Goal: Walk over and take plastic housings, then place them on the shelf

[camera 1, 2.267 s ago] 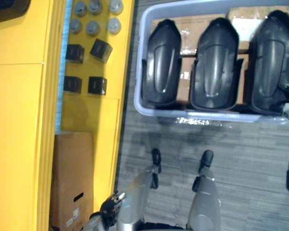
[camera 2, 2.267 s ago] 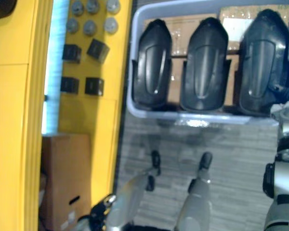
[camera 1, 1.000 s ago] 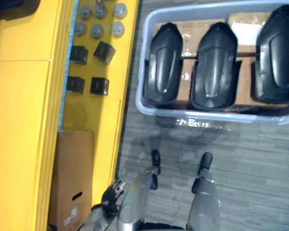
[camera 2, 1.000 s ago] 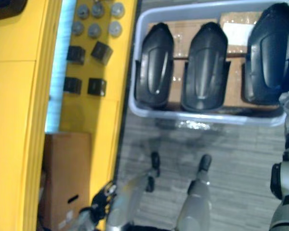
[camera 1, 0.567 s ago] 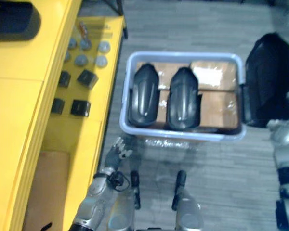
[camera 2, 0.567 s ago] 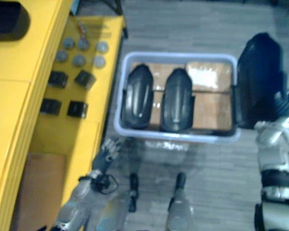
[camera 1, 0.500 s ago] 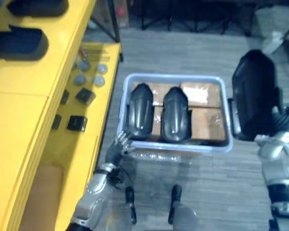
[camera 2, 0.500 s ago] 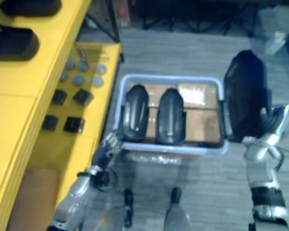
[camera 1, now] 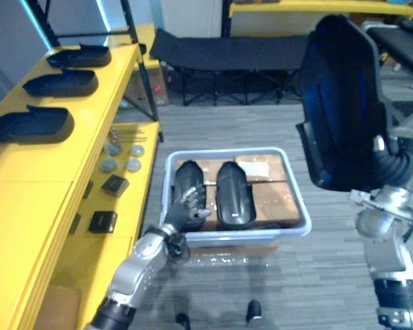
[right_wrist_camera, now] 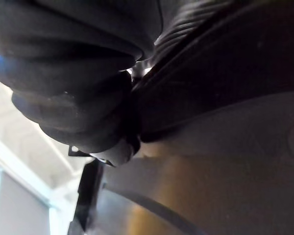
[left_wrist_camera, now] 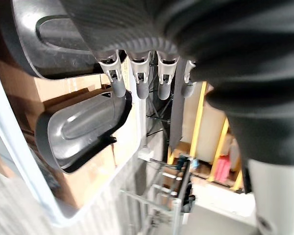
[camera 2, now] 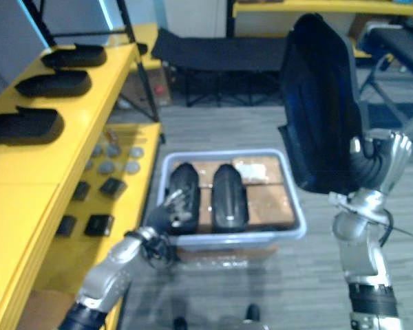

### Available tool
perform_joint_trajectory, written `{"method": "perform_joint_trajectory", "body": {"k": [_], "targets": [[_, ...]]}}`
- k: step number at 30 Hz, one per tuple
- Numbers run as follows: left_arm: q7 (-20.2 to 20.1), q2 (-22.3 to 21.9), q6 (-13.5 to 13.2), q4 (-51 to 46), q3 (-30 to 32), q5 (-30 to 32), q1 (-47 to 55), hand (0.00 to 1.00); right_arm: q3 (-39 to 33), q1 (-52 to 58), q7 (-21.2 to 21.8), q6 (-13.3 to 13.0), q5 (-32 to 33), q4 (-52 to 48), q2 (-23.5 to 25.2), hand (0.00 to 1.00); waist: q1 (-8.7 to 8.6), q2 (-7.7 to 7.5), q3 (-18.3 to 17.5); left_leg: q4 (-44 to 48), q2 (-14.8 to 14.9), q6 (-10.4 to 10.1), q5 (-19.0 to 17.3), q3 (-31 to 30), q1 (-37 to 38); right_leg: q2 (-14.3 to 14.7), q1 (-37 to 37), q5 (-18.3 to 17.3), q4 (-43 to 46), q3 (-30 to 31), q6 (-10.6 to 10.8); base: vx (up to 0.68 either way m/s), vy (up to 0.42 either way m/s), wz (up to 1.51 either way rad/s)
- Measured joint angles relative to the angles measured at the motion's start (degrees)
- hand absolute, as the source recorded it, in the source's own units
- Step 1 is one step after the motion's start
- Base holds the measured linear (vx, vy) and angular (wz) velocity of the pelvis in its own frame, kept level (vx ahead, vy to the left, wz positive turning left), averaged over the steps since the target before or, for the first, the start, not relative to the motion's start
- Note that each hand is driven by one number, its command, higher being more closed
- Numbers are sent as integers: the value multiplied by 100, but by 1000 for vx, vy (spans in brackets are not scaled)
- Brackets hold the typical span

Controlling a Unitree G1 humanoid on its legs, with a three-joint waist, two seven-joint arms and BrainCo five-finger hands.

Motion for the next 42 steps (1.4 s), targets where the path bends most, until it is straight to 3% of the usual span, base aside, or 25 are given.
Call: {"method": "perform_joint_trajectory", "body": {"k": [5, 11, 15, 21, 29, 32, 42], "targets": [[-6, -43, 345, 1016, -50, -17, -487, 0, 424, -174, 359, -308, 19, -41, 174, 100, -80, -84, -57, -4, 69, -21, -1, 115, 104, 61, 0, 60, -2, 144, -27, -39, 4, -16], [-4, -227, 397, 1548, -89, -310, -887, 0, 866, -255, 833, -460, 57, -38, 470, 100, -76, -96, -66, -115, 97, -143, 133, 113, 155, 136, -14, -28, -12, 169, -157, -40, -54, -1], [-11, -259, 395, 1729, -225, -527, -1030, 0, 1051, -264, 829, -474, -5, 87, 687, 100, -84, -103, -74, -518, 91, -169, 419, 110, 316, 151, -21, -221, -14, 151, -153, -19, -32, 0], [-26, -373, 333, 1733, -230, -983, -1121, 0, 1107, -267, 689, -439, -169, 482, 846, 100, -75, -140, -97, -523, 123, -199, 440, 103, 394, 178, 68, -244, -14, 117, -154, 3, 1, 1], [-182, -402, 32, 1384, -259, -1352, -1243, 0, 1269, -263, 394, -393, -243, 984, 1007, 100, -66, -314, -228, -523, 84, -197, 439, 67, 375, 163, 75, -225, -28, 106, -126, 3, 2, 1], [-212, -445, -109, 1147, -270, -1368, -1243, 0, 1350, -261, 384, -378, -243, 1158, 1061, 100, -60, -324, -235, -523, 78, -196, 440, 47, 373, 157, 81, -224, -28, 97, -122, 0, 0, 0], [-211, -547, -120, 1064, -497, -1052, -1230, 0, 1785, -259, 386, -345, -240, 1443, 1138, 100, -51, -373, -268, -523, 75, -191, 445, -4, 351, 152, 87, -234, -28, 61, -109, 3, 0, 2]]}}
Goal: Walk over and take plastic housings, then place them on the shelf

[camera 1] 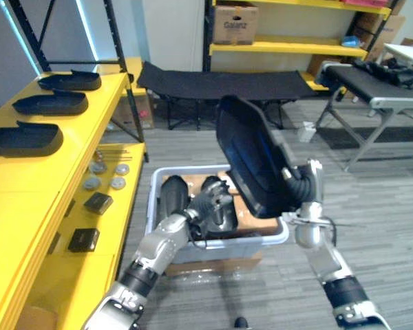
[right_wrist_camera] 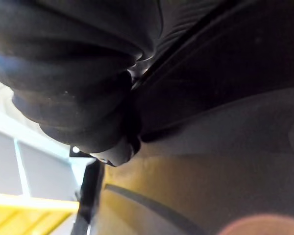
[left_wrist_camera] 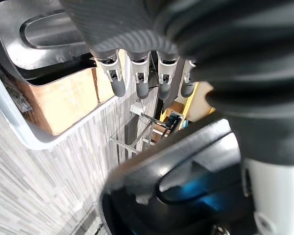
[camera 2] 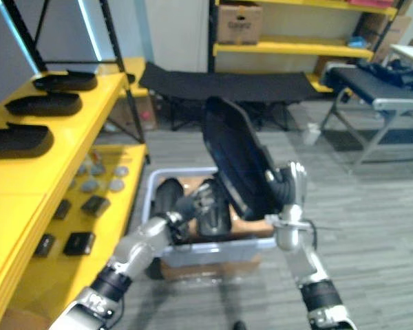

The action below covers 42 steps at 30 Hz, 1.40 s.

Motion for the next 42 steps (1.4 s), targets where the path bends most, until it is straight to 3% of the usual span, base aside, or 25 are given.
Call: {"method": "perform_joint_trajectory", "body": {"k": [7, 11, 22, 30, 35, 42], "targets": [[256, -39, -42, 31, -242, 667, 63, 0, 228, -21, -34, 16, 1, 205, 152, 100, 11, -107, -81, 7, 2, 13, 11, -51, -36, -1, -1, 2, 0, -66, -1, 7, -2, 3], [481, -137, -287, 196, -412, 1072, 62, 0, 413, -163, -61, 46, 3, 235, 169, 100, 15, -112, -114, 6, 2, 16, 19, -60, -38, -1, -1, 3, 3, -69, -1, 0, 0, 0], [676, -357, -424, 631, -451, 1065, 58, 0, 604, -265, -28, 28, 6, 412, 340, 100, 25, -108, -159, 7, 6, 11, 35, -96, -51, 0, 0, 2, 13, -103, -2, 0, 0, 0], [743, -352, -425, 722, -454, 537, 59, 0, 674, -263, -34, 7, 8, 477, 438, 100, 20, -109, -160, 7, 5, 11, 34, -99, -53, -3, 0, -1, 11, -108, -6, 0, 0, 0], [1110, -352, -463, 728, -453, 195, 60, 0, 732, -126, -94, -98, 9, 618, 563, 100, 18, -109, -160, 7, 5, 11, 34, -96, -55, -4, 0, -1, 5, -108, -7, 0, 0, 0], [1390, -354, -852, 879, -431, -612, 115, 0, 838, 260, -296, -224, 2, 668, 634, 100, 27, -109, -160, 5, 9, 10, 34, -95, -57, -3, 5, -1, -13, -110, -7, 0, 0, 0]]}}
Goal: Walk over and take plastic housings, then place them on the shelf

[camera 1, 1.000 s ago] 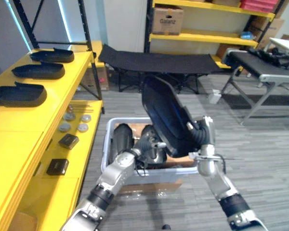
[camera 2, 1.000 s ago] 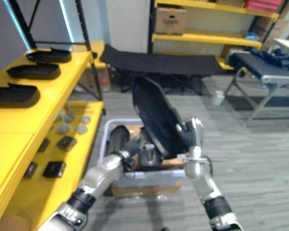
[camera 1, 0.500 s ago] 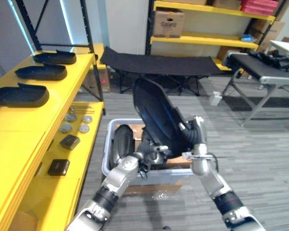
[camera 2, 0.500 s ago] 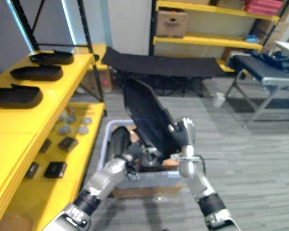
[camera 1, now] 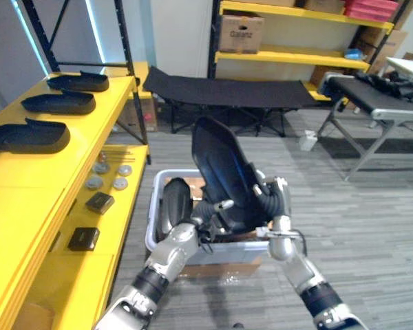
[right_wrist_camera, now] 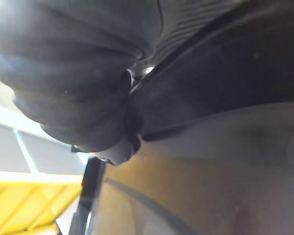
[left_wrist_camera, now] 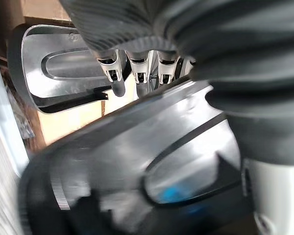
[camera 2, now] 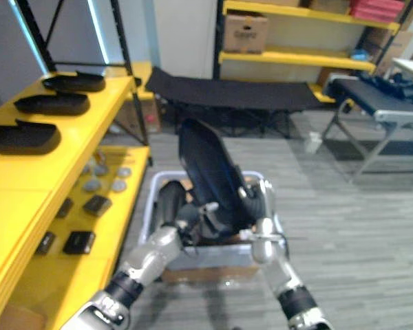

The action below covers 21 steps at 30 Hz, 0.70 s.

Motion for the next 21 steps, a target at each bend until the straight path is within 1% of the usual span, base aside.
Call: {"method": "perform_joint_trajectory", "body": {"k": [2, 6, 7, 9, 10, 14, 18, 21], "targets": [[69, -9, -81, 2, 32, -218, 97, 0, 66, 92, -25, -60, -1, 14, 29, 100, -3, -1, -1, 0, 2, 0, 0, 0, -1, 0, 3, 0, -9, -1, 0, 0, 0, 0], [77, -12, -101, 34, 86, -398, 211, 0, 228, 189, -35, -167, 0, 18, 79, 100, 14, -4, -2, 0, 5, 0, 0, -7, 0, -1, 25, 9, -45, -11, -6, 0, -1, 1], [77, -12, -106, 74, 88, -422, 213, 100, 236, 217, -39, -222, 0, 18, 109, 100, 20, -8, -3, 0, 6, 0, 0, -27, 4, -1, 48, 11, -62, -29, -7, 3, -5, 8], [76, -25, -143, 152, 84, -419, 213, 100, 246, 250, -40, -235, 2, 18, 170, 100, 28, -20, -12, -1, 9, 0, 0, -63, 6, -1, 77, 11, -74, -67, -7, 4, -5, 8], [76, -27, -153, 172, 80, -418, 213, 100, 274, 251, -56, -235, 4, 18, 179, 100, 65, -31, -15, -1, 10, 0, 0, -65, 5, -1, 77, 11, -76, -69, -7, 0, 0, 0], [69, -27, -156, 194, 63, -346, 213, 100, 344, 251, -149, -235, 11, 10, 179, 100, 113, -32, -15, 0, 10, -1, 0, -65, 5, 0, 79, 11, -81, -70, -8, 0, 0, 0], [68, -27, -157, 215, 16, -223, 213, 100, 361, 250, -166, -232, 15, -48, 175, 100, 117, -36, -15, 2, 10, -1, -1, -56, 5, 1, 85, 25, -106, -67, -16, 0, 0, 0], [110, -26, -237, 320, 10, -182, 212, 100, 528, 249, -232, -221, 23, -159, 181, 100, 112, -47, -19, 23, 24, -2, -1, -30, 5, 5, 93, 52, -147, -48, -29, 4, -1, -4]]}}
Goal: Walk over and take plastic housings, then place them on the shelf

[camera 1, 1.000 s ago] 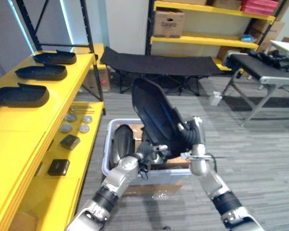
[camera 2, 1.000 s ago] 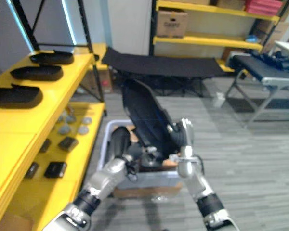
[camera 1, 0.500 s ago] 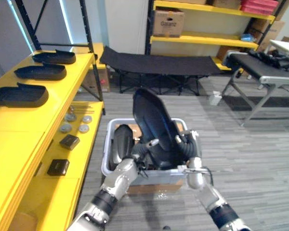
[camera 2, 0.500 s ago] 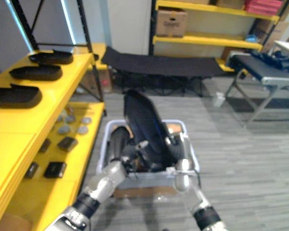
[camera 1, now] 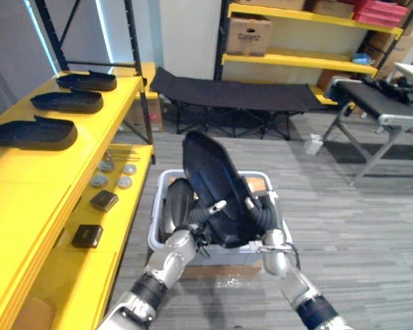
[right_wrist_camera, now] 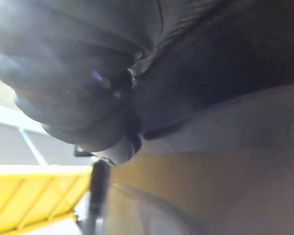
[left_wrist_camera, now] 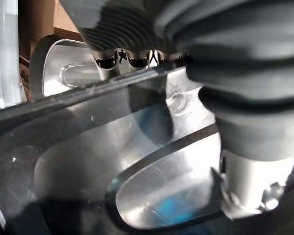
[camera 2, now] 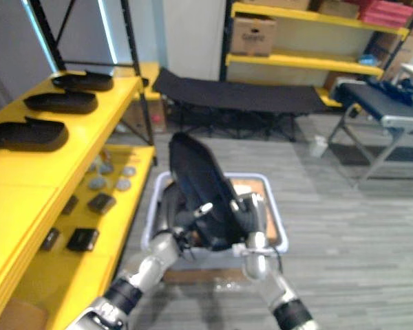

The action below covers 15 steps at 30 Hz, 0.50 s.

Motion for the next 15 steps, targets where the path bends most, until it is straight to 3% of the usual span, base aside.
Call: {"method": "perform_joint_trajectory", "body": {"k": [7, 11, 15], "targets": [[157, 3, -276, 29, -49, 43, -60, 100, 146, -70, -36, 138, 111, -205, -3, 100, 1, -13, 5, 2, 11, -4, -4, 85, 14, 6, -16, 23, -2, 46, -19, -4, 2, -3], [260, 5, -759, 28, -186, 119, -125, 100, 143, -150, -39, 213, 205, -355, -23, 100, -3, -42, 21, 3, 23, -11, -10, 96, 14, 16, -24, 24, -3, 53, -26, 0, 0, 0], [323, 5, -938, 27, -233, 225, -207, 100, 139, -206, -40, 213, 384, -404, -25, 100, -7, -74, 40, 4, 31, -20, -34, 105, 10, 22, -39, 18, -3, 58, -34, 0, 0, 0]]}}
